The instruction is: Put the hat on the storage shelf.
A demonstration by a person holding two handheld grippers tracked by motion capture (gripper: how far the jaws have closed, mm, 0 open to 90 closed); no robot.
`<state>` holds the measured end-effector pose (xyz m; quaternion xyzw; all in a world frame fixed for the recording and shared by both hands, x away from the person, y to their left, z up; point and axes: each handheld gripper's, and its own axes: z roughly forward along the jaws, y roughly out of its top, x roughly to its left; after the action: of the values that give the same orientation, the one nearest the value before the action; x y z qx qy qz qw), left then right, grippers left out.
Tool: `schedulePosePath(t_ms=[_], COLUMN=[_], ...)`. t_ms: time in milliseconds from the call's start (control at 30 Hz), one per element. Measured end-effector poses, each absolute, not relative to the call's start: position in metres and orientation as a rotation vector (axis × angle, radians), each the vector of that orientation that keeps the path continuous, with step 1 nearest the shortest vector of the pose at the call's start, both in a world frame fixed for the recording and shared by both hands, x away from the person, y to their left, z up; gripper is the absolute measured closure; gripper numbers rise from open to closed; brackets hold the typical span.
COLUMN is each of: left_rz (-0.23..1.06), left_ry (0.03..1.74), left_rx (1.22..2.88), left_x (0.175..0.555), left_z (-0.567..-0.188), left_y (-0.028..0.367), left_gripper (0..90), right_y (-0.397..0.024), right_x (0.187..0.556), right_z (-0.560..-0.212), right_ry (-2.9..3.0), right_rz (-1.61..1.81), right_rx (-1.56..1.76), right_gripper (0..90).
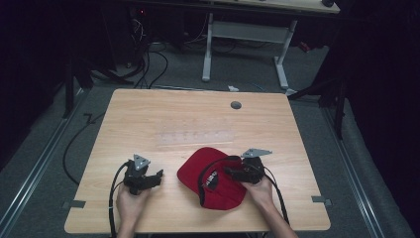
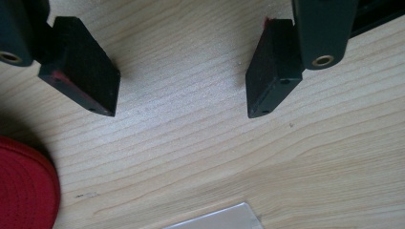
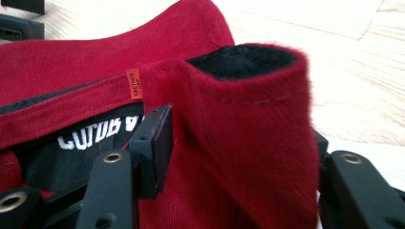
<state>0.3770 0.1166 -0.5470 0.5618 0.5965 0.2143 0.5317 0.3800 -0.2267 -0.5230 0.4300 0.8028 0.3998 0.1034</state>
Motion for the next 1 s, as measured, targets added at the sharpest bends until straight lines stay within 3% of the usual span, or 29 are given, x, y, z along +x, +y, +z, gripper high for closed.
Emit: schedulePosePath(t_ms=[267,767,1000], left_rz=[0.512,0.511,0.51], left_ry=[1.423,1.423,1.424], left_rx=[1.341,1.34,1.337], left_x=[0.377,0.377,0.377], left_z=[-0.547,-0.547,-0.547], left_y=[0.117,0.116,0.116], left_gripper=[27.8,27.5,27.5], right_y=[-0.223,-0.221,-0.223], right_x=[0.381,0.372,0.369], right_z=[-0.527,-0.52,-0.515], right_ry=[2.391,2.432,2.45], right_rz=[1.144,1.117,1.174], right_rx=[1.257,1.082,1.072], right_gripper=[47.4,82.2,86.0])
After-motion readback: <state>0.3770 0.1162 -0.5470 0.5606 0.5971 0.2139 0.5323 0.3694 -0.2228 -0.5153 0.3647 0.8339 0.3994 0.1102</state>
